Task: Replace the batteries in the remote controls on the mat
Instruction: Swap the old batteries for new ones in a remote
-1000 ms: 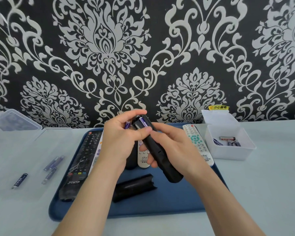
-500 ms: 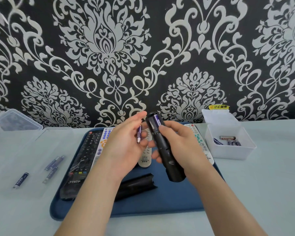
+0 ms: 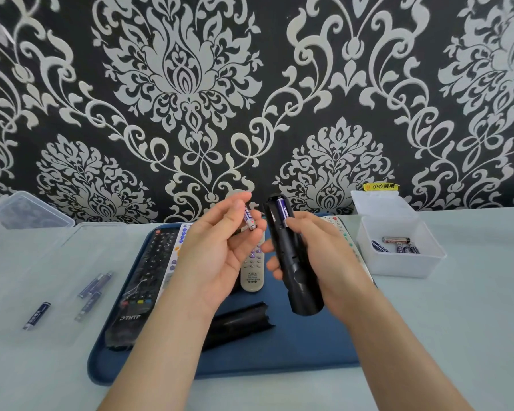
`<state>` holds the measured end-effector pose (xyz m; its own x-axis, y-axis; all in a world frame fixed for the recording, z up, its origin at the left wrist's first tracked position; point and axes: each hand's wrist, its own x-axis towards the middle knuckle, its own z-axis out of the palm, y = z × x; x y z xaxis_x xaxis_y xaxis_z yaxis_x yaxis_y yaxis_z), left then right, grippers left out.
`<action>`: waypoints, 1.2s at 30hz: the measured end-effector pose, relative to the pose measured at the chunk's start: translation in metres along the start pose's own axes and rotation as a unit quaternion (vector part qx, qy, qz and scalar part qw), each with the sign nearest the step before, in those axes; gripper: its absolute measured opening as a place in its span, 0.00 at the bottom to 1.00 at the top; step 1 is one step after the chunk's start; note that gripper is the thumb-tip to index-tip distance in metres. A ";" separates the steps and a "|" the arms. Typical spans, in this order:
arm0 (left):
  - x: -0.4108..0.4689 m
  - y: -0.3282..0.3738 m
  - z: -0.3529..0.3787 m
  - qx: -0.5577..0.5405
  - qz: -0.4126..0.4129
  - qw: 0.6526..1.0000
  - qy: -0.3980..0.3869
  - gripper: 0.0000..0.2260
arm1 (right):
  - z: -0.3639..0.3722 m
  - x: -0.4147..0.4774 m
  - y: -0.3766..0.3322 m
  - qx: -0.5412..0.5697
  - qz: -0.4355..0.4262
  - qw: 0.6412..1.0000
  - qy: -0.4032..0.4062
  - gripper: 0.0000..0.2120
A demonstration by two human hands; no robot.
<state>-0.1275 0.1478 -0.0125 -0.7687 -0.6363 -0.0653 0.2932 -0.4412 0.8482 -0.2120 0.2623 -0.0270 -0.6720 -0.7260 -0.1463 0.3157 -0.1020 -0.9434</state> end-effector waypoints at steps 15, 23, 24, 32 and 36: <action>0.000 -0.006 0.001 0.411 0.229 0.880 0.061 0.15 | 0.004 0.002 0.003 -0.128 -0.042 0.991 -0.005 0.11; 0.007 -0.011 -0.001 0.438 0.321 0.834 0.098 0.12 | 0.006 0.001 0.005 -0.121 -0.059 0.990 -0.028 0.12; 0.008 -0.012 -0.001 0.439 0.329 0.831 0.092 0.12 | 0.006 0.001 0.005 -0.110 -0.059 0.992 -0.027 0.12; 0.013 -0.034 -0.007 0.571 0.419 0.706 0.003 0.12 | 0.001 0.002 0.003 -0.007 -0.059 0.998 0.002 0.10; 0.011 -0.038 -0.006 0.582 0.387 0.715 -0.027 0.14 | -0.002 0.003 0.005 -0.026 -0.072 0.997 0.022 0.07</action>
<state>-0.1438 0.1539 -0.0482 -0.6618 -0.3668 0.6539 -0.0051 0.8744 0.4853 -0.2138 0.2611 -0.0327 -0.7367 -0.6759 -0.0197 0.1790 -0.1668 -0.9696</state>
